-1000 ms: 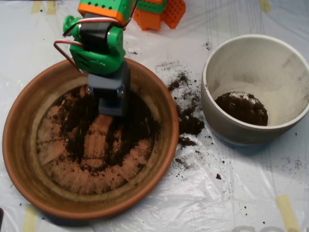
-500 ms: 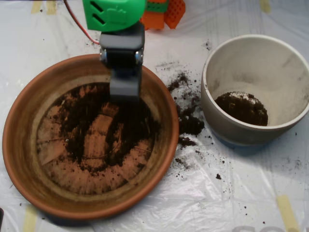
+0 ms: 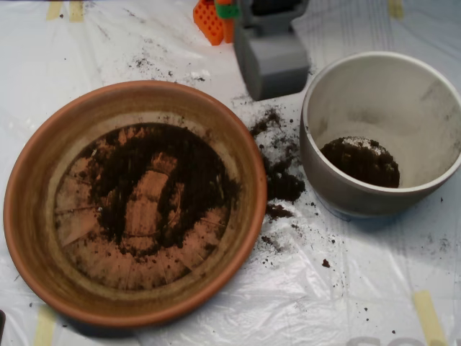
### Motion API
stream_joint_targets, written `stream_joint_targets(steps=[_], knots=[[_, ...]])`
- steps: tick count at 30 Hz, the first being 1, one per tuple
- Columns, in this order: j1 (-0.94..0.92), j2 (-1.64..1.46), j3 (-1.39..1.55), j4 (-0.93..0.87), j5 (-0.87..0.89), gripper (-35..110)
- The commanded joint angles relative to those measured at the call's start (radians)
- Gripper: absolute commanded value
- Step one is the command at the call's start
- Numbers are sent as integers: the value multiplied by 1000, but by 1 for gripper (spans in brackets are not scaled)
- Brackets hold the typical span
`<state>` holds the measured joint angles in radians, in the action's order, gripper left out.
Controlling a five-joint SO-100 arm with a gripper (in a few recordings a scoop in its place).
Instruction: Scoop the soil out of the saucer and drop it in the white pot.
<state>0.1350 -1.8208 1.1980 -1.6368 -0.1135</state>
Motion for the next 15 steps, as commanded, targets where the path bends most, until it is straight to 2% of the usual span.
stream_joint_targets(steps=[1, 9, 15], knots=[[127, 64, -215, -43, 0, -1], [250, 267, -402, -74, -38, 0], [261, 285, -336, -69, -46, 27]])
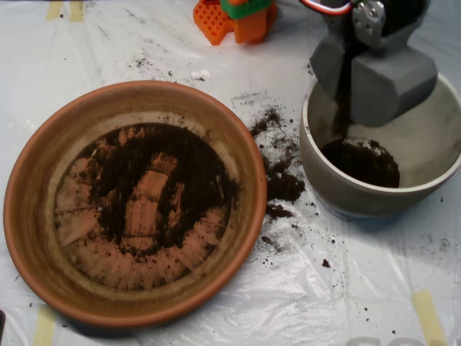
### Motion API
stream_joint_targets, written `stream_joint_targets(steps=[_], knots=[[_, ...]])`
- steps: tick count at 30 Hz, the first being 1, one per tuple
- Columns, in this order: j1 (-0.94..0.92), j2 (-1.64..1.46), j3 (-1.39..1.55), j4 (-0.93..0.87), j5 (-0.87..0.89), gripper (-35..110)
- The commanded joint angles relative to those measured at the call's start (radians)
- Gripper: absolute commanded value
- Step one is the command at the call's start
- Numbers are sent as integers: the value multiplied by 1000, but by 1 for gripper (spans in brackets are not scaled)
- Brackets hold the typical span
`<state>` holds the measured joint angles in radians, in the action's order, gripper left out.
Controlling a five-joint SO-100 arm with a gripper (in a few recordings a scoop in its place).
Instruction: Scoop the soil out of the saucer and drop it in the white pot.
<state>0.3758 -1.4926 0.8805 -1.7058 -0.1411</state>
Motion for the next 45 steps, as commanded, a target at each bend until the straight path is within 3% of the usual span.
stream_joint_targets(steps=[1, 27, 40, 45], knots=[[21, -52, 3, 8, -21, 30], [54, -130, 64, -6, -23, 43], [-354, -235, 14, -18, 161, 44], [-532, -281, 250, 84, 179, 45]])
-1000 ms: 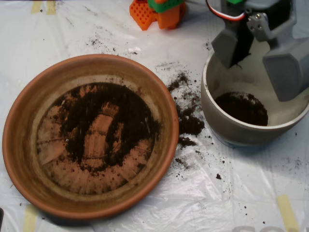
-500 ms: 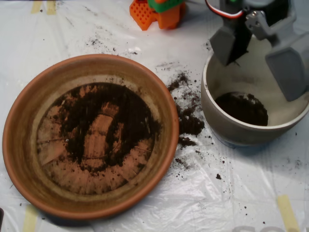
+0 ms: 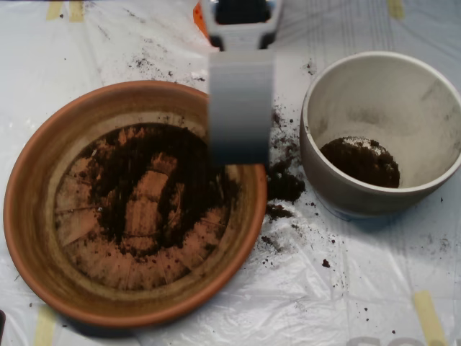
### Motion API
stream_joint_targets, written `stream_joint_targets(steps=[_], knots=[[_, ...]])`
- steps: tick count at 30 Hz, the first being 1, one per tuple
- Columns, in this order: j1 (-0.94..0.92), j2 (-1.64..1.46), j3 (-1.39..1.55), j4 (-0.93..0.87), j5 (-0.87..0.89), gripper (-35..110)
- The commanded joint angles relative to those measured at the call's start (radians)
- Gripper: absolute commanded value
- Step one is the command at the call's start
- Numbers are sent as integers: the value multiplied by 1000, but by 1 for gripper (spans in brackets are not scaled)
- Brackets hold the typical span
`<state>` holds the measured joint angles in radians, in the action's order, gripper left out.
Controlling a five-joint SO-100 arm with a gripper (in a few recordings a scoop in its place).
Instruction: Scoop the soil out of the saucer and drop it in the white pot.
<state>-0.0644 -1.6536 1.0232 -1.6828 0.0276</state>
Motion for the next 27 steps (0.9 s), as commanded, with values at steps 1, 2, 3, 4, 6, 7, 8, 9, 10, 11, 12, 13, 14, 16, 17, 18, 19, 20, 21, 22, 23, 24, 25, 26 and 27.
stream_joint_targets(steps=[1, 2, 3, 4, 6, 7, 8, 9, 10, 11, 12, 13, 14, 16, 17, 18, 19, 20, 21, 22, 23, 24, 25, 26, 27], knots=[[-114, -150, 196, 112, 5, 45], [-132, -186, 288, 170, -8, 45], [-153, -218, 368, 221, -11, 45], [-172, -241, 436, 262, -14, 45], [-210, -273, 552, 336, -18, 43], [-229, -287, 607, 371, -18, 43], [-245, -298, 657, 408, -21, 43], [-262, -302, 696, 436, -25, 44], [-278, -302, 729, 459, -32, 44], [-296, -299, 759, 480, -35, 45], [-313, -298, 790, 500, -38, 45], [-327, -296, 822, 526, -48, 46], [-341, -296, 851, 551, -54, 47], [-368, -293, 900, 598, -66, 47], [-383, -285, 914, 612, -71, 48], [-396, -276, 927, 626, -80, 48], [-408, -265, 943, 643, -91, 49], [-420, -249, 954, 653, -100, 50], [-433, -225, 956, 657, -109, 51], [-443, -198, 956, 660, -120, 54], [-456, -164, 950, 663, -126, 56], [-469, -127, 939, 667, -126, 58], [-482, -86, 925, 675, -127, 60], [-492, -40, 902, 681, -132, 62], [-505, 11, 873, 681, -133, 63]])
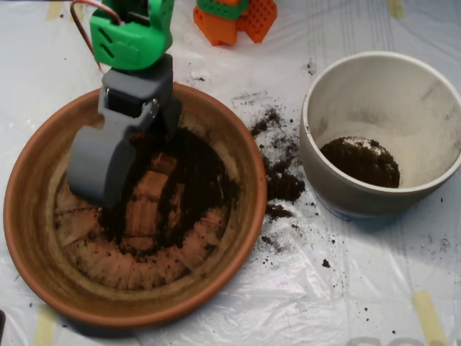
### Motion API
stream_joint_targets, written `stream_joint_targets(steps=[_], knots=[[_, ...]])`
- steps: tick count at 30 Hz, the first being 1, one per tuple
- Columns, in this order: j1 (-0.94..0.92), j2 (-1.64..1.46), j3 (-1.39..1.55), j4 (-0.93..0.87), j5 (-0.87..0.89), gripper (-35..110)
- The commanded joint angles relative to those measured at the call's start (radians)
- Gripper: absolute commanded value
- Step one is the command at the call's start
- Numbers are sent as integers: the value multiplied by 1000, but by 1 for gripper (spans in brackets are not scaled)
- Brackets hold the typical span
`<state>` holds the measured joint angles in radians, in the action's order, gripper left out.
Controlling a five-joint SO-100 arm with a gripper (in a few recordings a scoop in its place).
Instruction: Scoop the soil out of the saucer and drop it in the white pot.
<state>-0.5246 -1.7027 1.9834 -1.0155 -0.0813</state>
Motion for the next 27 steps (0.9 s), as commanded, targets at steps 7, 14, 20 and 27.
stream_joint_targets(steps=[7, 14, 20, 27], knots=[[-74, 282, -258, -23, -77, 61], [-43, 396, -439, -144, -101, 58], [-49, 551, -591, -238, -114, 54], [-61, 617, -635, -264, -153, 43]])
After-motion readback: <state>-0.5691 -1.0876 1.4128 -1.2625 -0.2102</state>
